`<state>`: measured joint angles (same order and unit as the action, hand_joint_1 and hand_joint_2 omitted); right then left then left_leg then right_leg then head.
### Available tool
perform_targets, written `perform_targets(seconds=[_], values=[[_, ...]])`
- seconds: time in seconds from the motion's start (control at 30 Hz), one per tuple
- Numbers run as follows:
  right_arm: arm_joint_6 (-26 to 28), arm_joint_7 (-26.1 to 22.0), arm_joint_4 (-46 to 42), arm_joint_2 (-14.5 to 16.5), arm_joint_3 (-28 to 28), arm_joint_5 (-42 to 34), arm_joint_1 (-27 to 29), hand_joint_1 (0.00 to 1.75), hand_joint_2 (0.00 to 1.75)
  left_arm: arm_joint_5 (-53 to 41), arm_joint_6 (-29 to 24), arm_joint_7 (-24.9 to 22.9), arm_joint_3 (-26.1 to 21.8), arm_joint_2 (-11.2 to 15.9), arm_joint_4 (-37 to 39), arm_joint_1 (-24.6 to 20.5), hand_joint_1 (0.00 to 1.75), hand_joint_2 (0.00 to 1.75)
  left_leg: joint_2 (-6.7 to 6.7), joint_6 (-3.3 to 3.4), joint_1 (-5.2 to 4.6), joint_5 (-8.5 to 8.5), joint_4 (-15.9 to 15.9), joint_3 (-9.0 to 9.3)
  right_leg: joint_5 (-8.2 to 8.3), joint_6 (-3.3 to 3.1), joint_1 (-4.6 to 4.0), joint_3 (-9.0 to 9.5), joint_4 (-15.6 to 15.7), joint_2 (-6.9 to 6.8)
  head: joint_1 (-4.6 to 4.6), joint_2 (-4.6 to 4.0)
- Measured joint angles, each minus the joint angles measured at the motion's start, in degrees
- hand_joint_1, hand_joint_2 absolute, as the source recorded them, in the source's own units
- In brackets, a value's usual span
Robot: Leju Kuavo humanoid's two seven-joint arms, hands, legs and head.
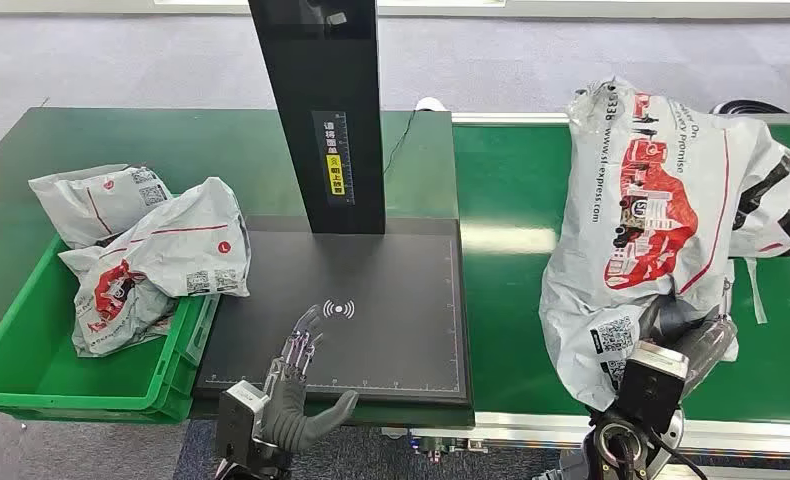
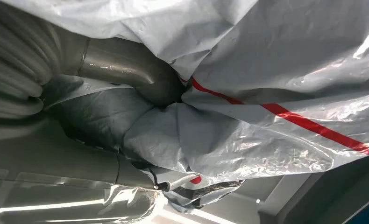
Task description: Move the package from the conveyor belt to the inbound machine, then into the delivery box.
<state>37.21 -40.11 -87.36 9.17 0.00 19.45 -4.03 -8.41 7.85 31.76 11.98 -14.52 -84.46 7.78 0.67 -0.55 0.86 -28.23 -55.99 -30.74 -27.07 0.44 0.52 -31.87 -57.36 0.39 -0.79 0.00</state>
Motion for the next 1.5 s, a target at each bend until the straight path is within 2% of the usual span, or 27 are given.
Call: perform_targets(seconds=[0.1, 0.27, 0.57, 0.67, 0.93, 0.97, 1.07, 1.1, 1.13, 1.33, 1.5], values=[[-4.42, 0.12, -0.97, -0.01, 2.23, -1.53, 0.08, 1.75, 1.75, -0.04, -0.1, 0.37, -0.11, 0.0, 0.0, 0.02, 0.0, 1.75, 0.0, 0.0, 0.0, 0.0, 0.0, 0.0, 0.0, 0.0, 0.0, 0.01, 0.0, 0.0, -0.01, 0.0], [-19.54, 2.1, 0.25, -0.01, 6.79, -5.78, -0.89, 1.75, 1.75, -0.34, -0.61, 1.52, -0.68, 0.01, -0.08, 0.16, 0.0, 1.75, -0.03, -0.02, 0.0, 0.03, 0.0, -0.02, 0.0, 0.0, 0.0, 0.01, -0.01, -0.01, -0.01, 0.0], [-41.39, 5.55, 13.62, -0.03, 12.9, -9.07, -6.11, 1.75, 1.75, -0.95, -2.45, 2.74, -2.39, 0.34, -2.05, 0.59, 0.0, 1.75, -0.09, -0.03, 0.01, 0.04, 0.0, -0.05, 0.0, 0.0, -0.01, -0.01, -0.02, -0.06, -0.01, 0.0], [-44.78, 6.26, 18.92, -0.03, 15.08, -7.75, -7.78, 1.75, 1.75, -0.93, -2.46, 2.82, -2.63, 0.46, -2.29, 0.55, 0.0, 1.75, -0.19, -0.02, 0.01, 0.05, 0.0, -0.05, 0.0, 0.0, -0.01, -0.01, -0.02, -0.13, -0.01, 0.0], [-47.99, 6.66, 27.49, -0.04, 18.6, -6.93, -9.35, 1.72, 1.75, -0.34, -2.43, 2.8, -2.58, 0.56, -2.21, 0.14, 0.0, 1.75, -0.24, -0.02, 0.0, 0.05, -0.01, -0.07, 0.0, 0.0, 0.0, -0.03, -0.02, -0.19, -0.01, 0.0], [-47.9, 6.6, 28.07, -0.05, 18.88, -6.81, -9.34, 1.64, 1.75, -0.21, -2.45, 2.79, -2.58, 0.59, -2.21, 0.07, 0.0, 1.75, -0.24, -0.02, 0.0, 0.05, -0.01, -0.07, 0.0, 0.0, 0.0, -0.03, -0.02, -0.19, -0.01, 0.0], [-47.31, 6.28, 29.27, -0.13, 19.43, -6.5, -9.29, 0.41, 1.75, 0.05, -2.91, 2.75, -2.6, 0.65, -2.21, -0.05, 0.0, 1.75, -0.23, -0.02, 0.0, 0.05, 0.0, -0.07, 0.0, 0.0, 0.0, -0.04, -0.02, -0.19, -0.01, 0.0], [-47.14, 6.13, 29.52, -0.17, 19.52, -6.51, -9.28, 0.04, 1.75, 0.07, -3.17, 2.74, -2.6, 0.66, -2.22, -0.04, 0.0, 1.75, -0.23, -0.02, 0.0, 0.05, 0.0, -0.07, 0.0, 0.0, 0.0, -0.04, -0.02, -0.19, -0.01, 0.0], [-47.01, 6.0, 29.7, -0.23, 19.57, -6.55, -9.28, 0.0, 1.75, 0.09, -3.45, 2.73, -2.6, 0.66, -2.25, -0.01, 0.0, 1.75, -0.23, -0.02, 0.0, 0.05, 0.0, -0.07, 0.0, 0.0, 0.0, -0.04, -0.02, -0.19, -0.01, 0.0], [-46.12, 5.68, 30.38, -0.62, 19.62, -7.15, -9.3, 0.0, 1.75, 0.11, -5.89, 2.79, -2.69, 0.89, -2.99, 0.74, 0.0, 1.75, -0.23, -0.02, 0.0, 0.05, 0.0, -0.08, 0.0, 0.0, 0.0, -0.03, -0.02, -0.19, 0.0, 0.0], [-45.5, 5.6, 30.33, -0.92, 19.76, -7.4, -8.5, 0.0, 1.75, 0.11, -12.74, 3.85, -4.71, 0.92, -5.43, 2.03, 0.0, 1.75, -0.23, -0.02, 0.01, 0.05, 0.0, -0.09, -0.01, 0.0, -0.01, -0.04, -0.02, -0.19, -0.01, 0.0]])
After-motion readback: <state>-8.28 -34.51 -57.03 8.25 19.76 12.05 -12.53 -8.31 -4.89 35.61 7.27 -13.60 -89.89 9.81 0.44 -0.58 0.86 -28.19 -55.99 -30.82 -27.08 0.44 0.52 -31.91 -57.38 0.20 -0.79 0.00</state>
